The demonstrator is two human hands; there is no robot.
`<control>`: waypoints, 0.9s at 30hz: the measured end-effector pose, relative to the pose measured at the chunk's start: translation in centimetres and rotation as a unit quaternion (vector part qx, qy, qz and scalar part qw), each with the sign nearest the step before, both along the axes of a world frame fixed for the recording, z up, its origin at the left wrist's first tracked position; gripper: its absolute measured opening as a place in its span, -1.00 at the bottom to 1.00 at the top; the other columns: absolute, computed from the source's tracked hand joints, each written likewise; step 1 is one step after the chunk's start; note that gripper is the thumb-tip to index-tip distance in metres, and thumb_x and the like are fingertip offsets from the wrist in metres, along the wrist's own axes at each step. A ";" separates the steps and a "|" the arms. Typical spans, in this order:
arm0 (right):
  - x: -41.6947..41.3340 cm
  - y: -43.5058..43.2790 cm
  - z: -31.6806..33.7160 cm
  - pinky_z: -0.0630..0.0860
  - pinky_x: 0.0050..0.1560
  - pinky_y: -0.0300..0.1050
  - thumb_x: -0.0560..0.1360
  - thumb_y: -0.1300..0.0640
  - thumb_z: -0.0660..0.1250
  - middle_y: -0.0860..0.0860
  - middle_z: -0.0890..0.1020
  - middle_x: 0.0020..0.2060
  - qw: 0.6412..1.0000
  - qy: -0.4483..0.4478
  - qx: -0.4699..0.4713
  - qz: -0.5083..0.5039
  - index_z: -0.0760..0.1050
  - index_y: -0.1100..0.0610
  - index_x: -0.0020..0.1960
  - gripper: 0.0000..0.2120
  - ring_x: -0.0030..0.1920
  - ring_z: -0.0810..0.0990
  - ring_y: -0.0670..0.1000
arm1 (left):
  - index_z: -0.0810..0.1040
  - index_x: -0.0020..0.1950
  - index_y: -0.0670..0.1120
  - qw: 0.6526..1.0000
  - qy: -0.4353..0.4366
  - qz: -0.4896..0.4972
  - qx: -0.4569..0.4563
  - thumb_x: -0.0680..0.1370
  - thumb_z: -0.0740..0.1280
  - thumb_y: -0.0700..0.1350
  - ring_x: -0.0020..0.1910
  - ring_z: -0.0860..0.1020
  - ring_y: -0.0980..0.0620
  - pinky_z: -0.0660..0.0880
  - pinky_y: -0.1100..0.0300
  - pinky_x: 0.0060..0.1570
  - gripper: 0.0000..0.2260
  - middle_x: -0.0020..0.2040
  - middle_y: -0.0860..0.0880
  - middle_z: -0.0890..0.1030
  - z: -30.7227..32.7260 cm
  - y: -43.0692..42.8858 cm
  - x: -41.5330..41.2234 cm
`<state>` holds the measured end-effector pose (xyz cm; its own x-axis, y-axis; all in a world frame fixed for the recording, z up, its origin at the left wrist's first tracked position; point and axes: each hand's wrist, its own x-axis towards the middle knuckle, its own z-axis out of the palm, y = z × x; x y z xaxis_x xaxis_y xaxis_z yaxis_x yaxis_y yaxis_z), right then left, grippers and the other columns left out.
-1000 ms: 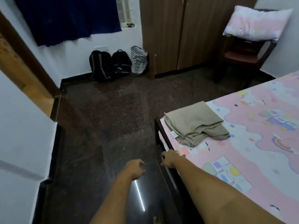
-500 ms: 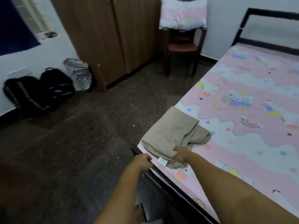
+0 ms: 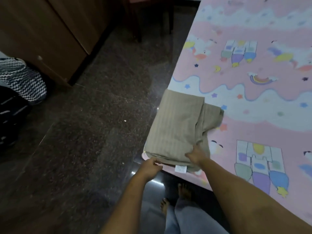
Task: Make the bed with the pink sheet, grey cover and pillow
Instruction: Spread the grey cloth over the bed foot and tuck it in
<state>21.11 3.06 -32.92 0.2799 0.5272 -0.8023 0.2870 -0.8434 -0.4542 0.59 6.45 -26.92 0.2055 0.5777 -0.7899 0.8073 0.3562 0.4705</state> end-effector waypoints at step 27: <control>-1.9 4.8 -0.8 0.42 0.20 -0.03 0.60 0.12 0.12 0.21 0.48 0.27 0.983 -0.062 -0.090 -0.147 0.40 0.25 0.32 -0.65 0.25 0.47 0.20 | 0.51 0.23 -0.12 0.967 0.019 -0.255 0.008 0.57 0.29 -0.14 0.00 0.53 -0.02 0.45 0.21 -0.10 -0.76 0.11 -0.14 0.57 -0.6 13.7 3.3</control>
